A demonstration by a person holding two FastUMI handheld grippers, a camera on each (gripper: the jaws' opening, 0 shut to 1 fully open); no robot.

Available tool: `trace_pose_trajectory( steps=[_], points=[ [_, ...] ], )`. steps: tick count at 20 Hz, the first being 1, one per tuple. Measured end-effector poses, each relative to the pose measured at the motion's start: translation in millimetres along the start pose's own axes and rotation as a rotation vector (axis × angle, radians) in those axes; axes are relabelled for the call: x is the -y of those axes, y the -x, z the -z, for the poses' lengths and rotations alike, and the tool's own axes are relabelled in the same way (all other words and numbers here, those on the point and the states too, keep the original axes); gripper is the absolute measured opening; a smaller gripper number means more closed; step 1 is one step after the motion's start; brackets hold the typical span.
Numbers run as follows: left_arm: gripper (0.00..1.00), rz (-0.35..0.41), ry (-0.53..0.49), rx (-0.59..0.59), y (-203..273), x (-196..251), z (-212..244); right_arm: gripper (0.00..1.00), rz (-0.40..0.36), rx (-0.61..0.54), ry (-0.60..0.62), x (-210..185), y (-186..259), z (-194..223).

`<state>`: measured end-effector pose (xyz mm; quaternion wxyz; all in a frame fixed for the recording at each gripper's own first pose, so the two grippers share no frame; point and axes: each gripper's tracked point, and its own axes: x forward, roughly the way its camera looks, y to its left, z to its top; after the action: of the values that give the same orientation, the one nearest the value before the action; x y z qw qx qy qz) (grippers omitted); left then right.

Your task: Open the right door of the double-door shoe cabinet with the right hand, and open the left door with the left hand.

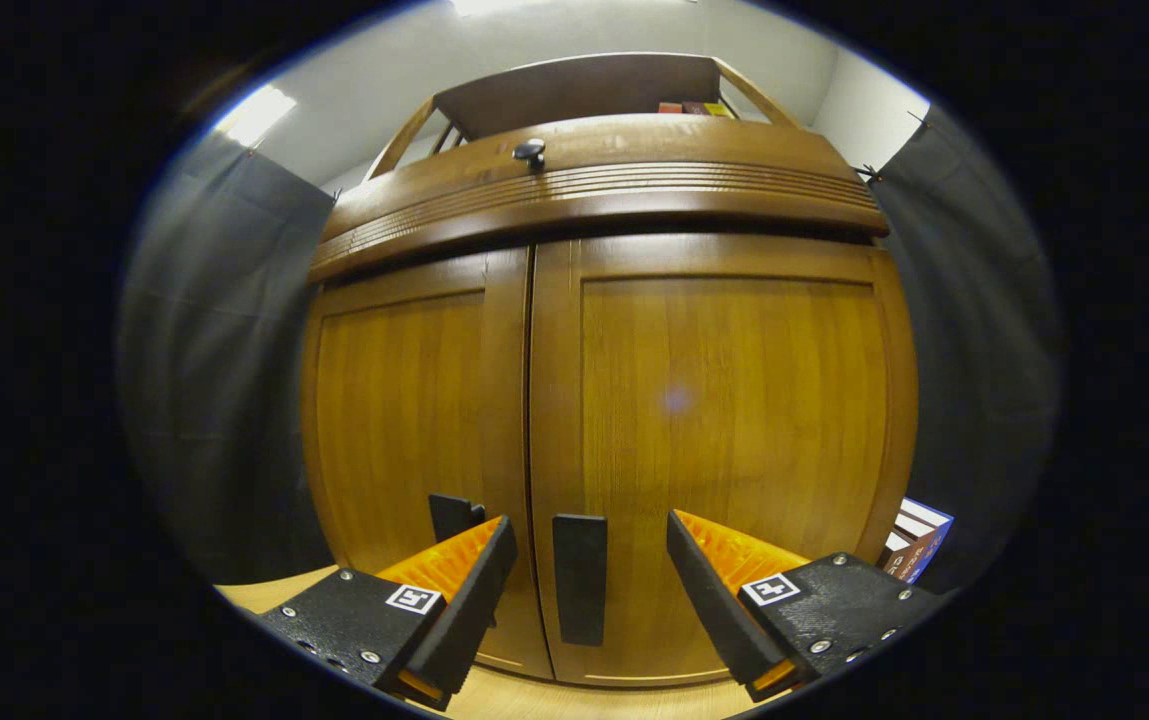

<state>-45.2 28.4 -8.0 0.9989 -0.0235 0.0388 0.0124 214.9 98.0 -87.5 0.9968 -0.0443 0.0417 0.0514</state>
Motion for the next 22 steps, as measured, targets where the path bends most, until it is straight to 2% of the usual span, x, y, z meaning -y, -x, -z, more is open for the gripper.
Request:
trace_pose_trajectory(
  steps=[2,8,9,10,11,16,17,18,19,20,22],
  points=[
    [0.98,-0.023,0.002,-0.010,1,-10,5,0.94,0.005,-0.024,0.032,-2,-12,14],
    [0.97,-0.079,-0.006,-0.009,-4,-36,6,0.93,0.087,-0.036,0.072,6,-29,31],
    [0.97,-0.084,-0.008,-0.009,-5,-38,6,0.98,0.100,-0.034,0.084,8,-30,32],
    [0.96,-0.088,-0.007,-0.008,-7,-38,7,0.80,0.104,-0.021,0.087,8,-29,29],
    [0.96,-0.089,-0.006,-0.006,-9,-38,6,0.85,0.104,-0.022,0.080,7,-26,33],
    [0.94,-0.080,-0.013,0.004,-13,-37,3,0.84,0.101,-0.020,0.075,4,-25,33],
    [0.94,-0.076,-0.018,0.007,-15,-36,2,0.94,0.098,-0.024,0.065,3,-26,33],
    [0.94,-0.073,-0.021,0.010,-16,-36,1,0.79,0.096,-0.029,0.058,2,-27,34],
    [0.94,-0.072,-0.020,0.014,-15,-36,1,0.87,0.091,-0.034,0.054,0,-27,36],
    [0.94,-0.068,-0.018,0.015,-15,-35,1,0.70,0.082,-0.040,0.049,-1,-27,37],
    [0.94,-0.064,-0.016,0.013,-14,-34,0,0.53,0.058,-0.047,0.029,-7,-28,40]
  ],
)
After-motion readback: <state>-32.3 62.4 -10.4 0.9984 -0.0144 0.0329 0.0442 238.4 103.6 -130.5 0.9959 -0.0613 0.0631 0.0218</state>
